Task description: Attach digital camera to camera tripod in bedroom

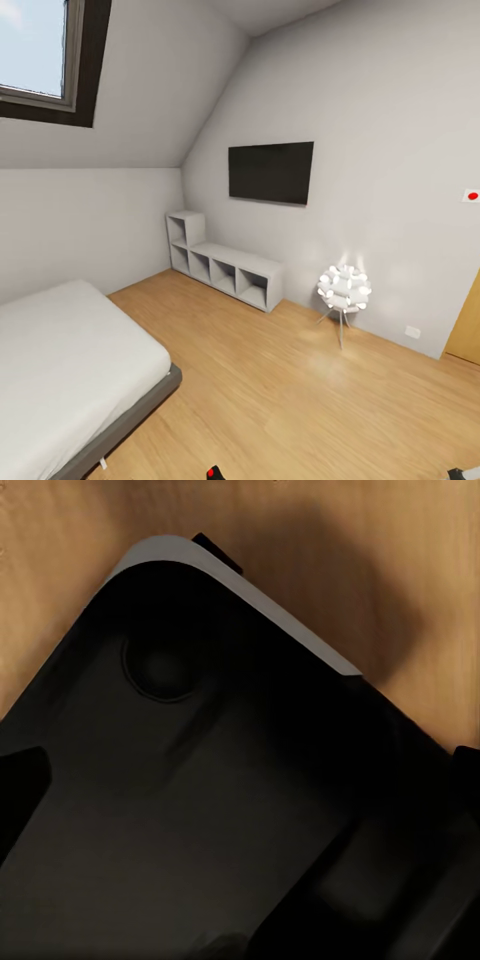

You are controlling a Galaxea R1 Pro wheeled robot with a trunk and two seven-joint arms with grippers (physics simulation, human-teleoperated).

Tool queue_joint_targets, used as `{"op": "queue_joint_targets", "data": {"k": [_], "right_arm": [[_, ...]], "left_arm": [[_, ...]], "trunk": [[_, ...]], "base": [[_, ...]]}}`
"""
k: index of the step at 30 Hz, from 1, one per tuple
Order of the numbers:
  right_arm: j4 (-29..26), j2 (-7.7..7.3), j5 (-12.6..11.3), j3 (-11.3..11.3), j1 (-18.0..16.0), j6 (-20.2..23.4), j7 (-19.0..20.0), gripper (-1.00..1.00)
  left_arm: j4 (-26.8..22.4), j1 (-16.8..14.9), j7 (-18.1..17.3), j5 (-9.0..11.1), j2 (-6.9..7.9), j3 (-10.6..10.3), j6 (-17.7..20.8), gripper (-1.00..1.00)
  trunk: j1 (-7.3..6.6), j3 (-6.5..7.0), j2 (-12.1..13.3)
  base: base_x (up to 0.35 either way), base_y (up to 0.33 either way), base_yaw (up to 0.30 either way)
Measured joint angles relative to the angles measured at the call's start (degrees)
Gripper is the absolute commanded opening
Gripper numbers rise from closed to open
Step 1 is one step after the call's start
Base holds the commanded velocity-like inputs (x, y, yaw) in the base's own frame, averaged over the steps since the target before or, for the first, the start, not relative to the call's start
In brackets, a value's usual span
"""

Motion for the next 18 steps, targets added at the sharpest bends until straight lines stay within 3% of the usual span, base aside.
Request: {"op": "queue_joint_targets", "data": {"k": [9, 18], "right_arm": [[0.0, -0.09, 0.03, 0.0, 0.0, -0.01, 0.08, 1.0], [0.0, -0.11, 0.02, 0.0, 0.0, -0.01, 0.09, 1.0]], "left_arm": [[0.02, -0.01, 0.27, 0.03, 0.0, 0.05, 0.0, 1.0], [0.02, 0.0, 0.21, 0.04, 0.0, 0.11, -0.09, 1.0]], "trunk": [[0.0, 0.0, 0.0], [0.0, 0.0, 0.0]], "base": [[0.005, -0.141, 0.029], [0.0, -0.023, 0.0]]}}
